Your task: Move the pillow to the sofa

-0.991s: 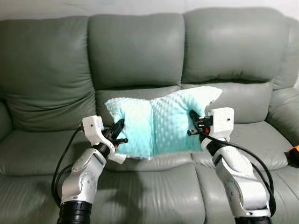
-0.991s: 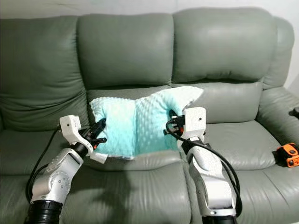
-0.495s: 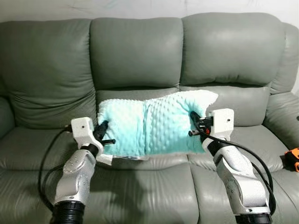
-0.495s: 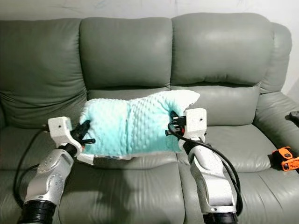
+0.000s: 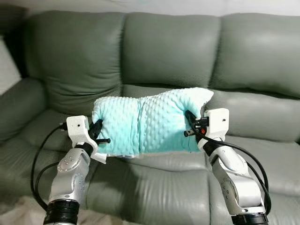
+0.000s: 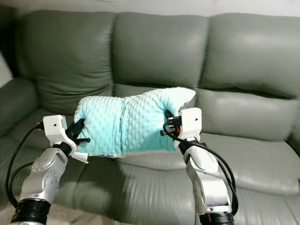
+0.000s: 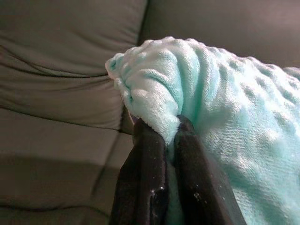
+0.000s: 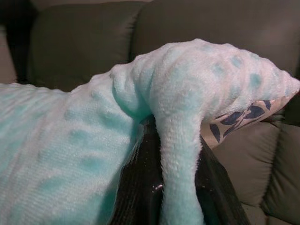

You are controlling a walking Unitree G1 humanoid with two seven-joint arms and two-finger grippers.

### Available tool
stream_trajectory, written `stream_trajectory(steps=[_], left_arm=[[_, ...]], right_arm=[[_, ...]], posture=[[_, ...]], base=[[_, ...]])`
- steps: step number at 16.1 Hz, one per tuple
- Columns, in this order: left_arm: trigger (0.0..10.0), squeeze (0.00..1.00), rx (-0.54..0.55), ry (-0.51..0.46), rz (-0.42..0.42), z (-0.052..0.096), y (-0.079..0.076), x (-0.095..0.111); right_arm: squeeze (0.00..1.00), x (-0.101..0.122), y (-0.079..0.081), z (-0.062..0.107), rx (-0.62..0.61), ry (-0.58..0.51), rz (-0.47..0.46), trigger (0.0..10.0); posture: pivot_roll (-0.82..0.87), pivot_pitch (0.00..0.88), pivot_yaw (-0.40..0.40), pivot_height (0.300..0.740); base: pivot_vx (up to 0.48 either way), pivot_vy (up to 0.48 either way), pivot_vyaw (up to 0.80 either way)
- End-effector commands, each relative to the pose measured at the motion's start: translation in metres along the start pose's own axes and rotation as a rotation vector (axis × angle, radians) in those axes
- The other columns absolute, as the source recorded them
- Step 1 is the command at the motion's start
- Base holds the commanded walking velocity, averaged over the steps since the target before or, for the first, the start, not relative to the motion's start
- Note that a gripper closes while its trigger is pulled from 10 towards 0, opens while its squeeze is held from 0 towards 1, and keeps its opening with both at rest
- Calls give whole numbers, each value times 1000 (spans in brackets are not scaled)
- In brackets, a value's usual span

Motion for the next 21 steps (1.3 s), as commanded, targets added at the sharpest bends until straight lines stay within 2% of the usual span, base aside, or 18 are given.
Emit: stream_trajectory(steps=[1, 5, 6, 9, 10, 12, 15, 16, 18, 20, 21], left_arm=[[10000, 0, -19, -5, -41, -2, -1, 4], [10000, 0, -107, 74, -42, -6, -6, -9], [10000, 0, -163, 85, -5, -9, -12, -14], [10000, 0, -204, 145, -7, -18, -17, -23], [10000, 0, -200, 160, -23, -22, -15, -23], [10000, 0, -202, 158, -40, -25, -11, -22], [10000, 0, -176, 230, -62, -24, -8, -44], [10000, 0, -186, 255, -84, -24, -13, -52], [10000, 0, -190, 260, -114, -28, -21, -55], [10000, 0, -188, 258, -119, -32, -25, -55], [10000, 0, -176, 253, -111, -34, -27, -54]], right_arm=[[0, 7, -8, -4, -39, -30, -3, 10000], [0, -3, -27, -2, -176, -2, 9, 10000], [0, -12, -31, 2, -217, 26, -3, 10000], [0, -32, -32, 15, -261, 83, -96, 10000], [0, -42, -30, 20, -263, 112, -137, 10000], [0, -53, -26, 28, -255, 145, -154, 10000], [0, -75, -33, 33, -273, 223, -184, 10000], [0, -81, -33, 34, -262, 250, -185, 10000], [0, -90, -32, 32, -233, 295, -200, 10000], [0, -95, -31, 33, -204, 318, -212, 10000], [0, -96, -32, 32, -194, 324, -186, 10000]], posture=[[-137, 0, 47, 740], [-132, 0, 62, 740], [-134, 0, 72, 740], [-135, 33, 90, 740], [-137, 52, 99, 740], [-142, 95, 114, 740], [-145, 152, 128, 740], [-152, 185, 124, 740], [-154, 217, 114, 740], [-157, 258, 98, 740], [-164, 280, 92, 740]], base=[[0, 0, 0], [0, 0, 0], [0, 0, 0], [0, 0, 0], [0, 0, 0], [0, 0, 0], [0, 0, 0], [0, 0, 0], [0, 0, 0], [0, 0, 0], [0, 0, 0]])
Point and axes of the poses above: a point about 5 cm out from each wrist's last joint towards the gripper, its own z axis pointing back from the gripper into the wrist, its own x axis along the axis of the wrist's last joint, y = z × x, the point moved 3 cm from there along -z, pointing out of the wrist towards the gripper, and after that the axes turned 9 degrees about z, right-handed, at the moved point
